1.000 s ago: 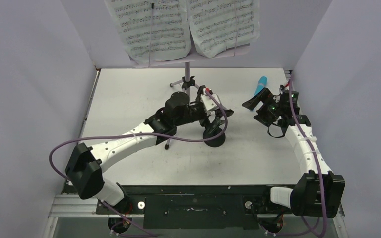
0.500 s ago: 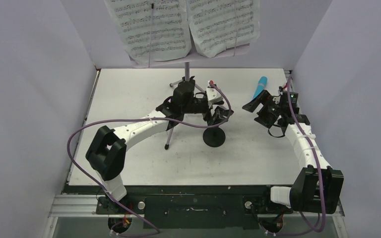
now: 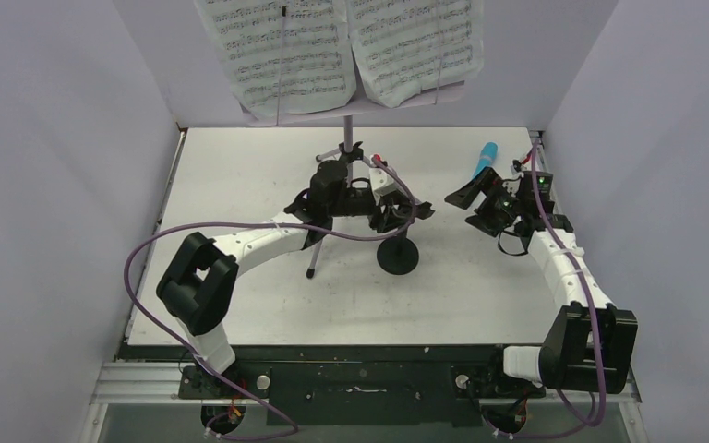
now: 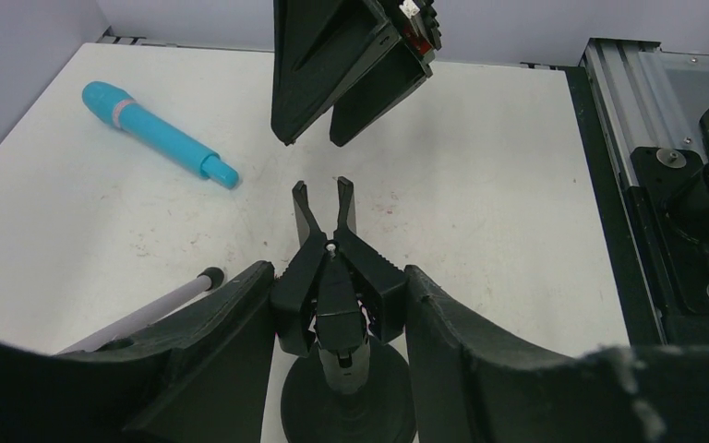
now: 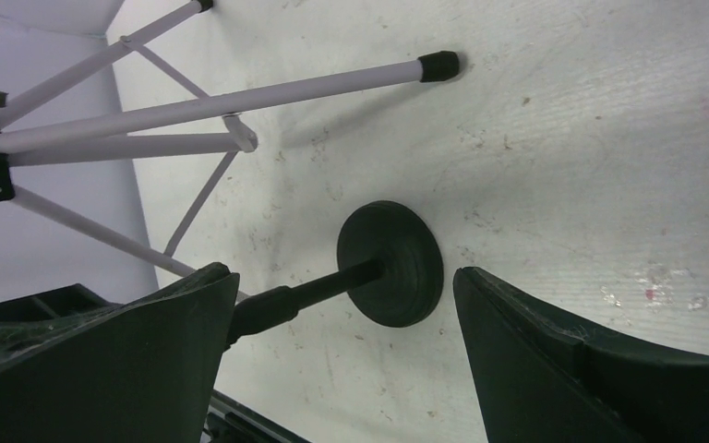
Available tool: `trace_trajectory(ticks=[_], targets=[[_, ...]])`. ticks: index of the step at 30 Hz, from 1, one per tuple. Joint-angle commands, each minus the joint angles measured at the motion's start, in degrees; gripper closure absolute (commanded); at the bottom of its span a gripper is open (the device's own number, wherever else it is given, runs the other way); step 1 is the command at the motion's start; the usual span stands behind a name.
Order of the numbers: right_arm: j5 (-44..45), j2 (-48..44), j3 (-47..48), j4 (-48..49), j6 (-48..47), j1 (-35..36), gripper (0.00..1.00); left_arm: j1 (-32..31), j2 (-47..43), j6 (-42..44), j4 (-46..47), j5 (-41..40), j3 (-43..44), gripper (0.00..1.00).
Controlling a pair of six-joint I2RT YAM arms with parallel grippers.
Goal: Set up the instrument practice props
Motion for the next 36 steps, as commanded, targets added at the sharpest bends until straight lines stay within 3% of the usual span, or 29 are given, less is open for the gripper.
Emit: trace_trajectory(ticks=[1,7,15,23,30,36], targets=[[-6.9,-2.7,-1.9,9.4,2.5,-0.4,0.10,0.4,-1.5,-1.5,4.8,2.3,-2.1,0.59],[-11.0,-4.5,-4.6,16.7,6.7,0.4,0.10,0.6,-0.9,-3.0,9.0,2.8,-4.2,0.74],[-12.8,-4.1,-5.6,22.6,10.1,1.5,0.10,1.3,0.0,-5.6,17.3,2.9,-9.2,0.80],[-12.8,-3.3,-6.5,25.3,12.7,5.3,0.10,1.7,1.7,-9.1,23.8,2.7,-11.7,0.99],[-12.4,-1.6,-9.0,28.5,16.3,10.1,0.08,2.1,2.8,-11.6,28.0,2.5,-12.5,1.00],[-13.1,-0.3,-11.1,34.8,21.1,11.7,0.00,2.1,3.0,-12.2,28.5,2.8,-12.1,1.00]])
